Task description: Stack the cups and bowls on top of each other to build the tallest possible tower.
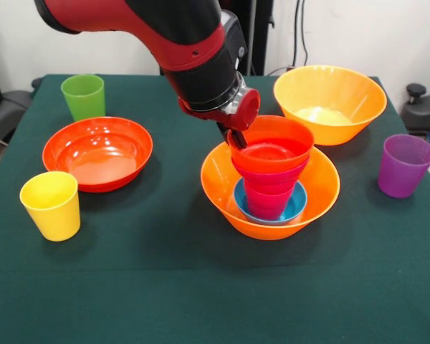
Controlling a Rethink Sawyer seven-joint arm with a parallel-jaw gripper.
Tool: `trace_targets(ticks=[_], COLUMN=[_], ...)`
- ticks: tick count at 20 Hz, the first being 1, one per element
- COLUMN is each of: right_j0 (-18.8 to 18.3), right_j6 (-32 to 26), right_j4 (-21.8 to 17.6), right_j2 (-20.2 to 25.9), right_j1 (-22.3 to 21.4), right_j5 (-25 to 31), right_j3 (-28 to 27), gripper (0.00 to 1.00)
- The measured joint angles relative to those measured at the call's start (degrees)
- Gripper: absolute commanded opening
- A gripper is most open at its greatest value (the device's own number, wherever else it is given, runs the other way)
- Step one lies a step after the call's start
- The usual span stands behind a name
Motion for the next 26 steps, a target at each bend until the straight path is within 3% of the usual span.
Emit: trace_targets(ticks=[17,18,26], right_j0=[0.00,0.08,0.75], right_j6=[0.00,0.00,0.00], right_j4=[-0.01,-0.08,-1.16], right_j2=[0.00,-0.06,-0.44], right_j1=[-0.01,0.12,0.26], right_j5=[-0.04,-0.07,-0.07], right_j3=[0.00,-0.01,0.00], gripper=[0.00,1.00,1.00])
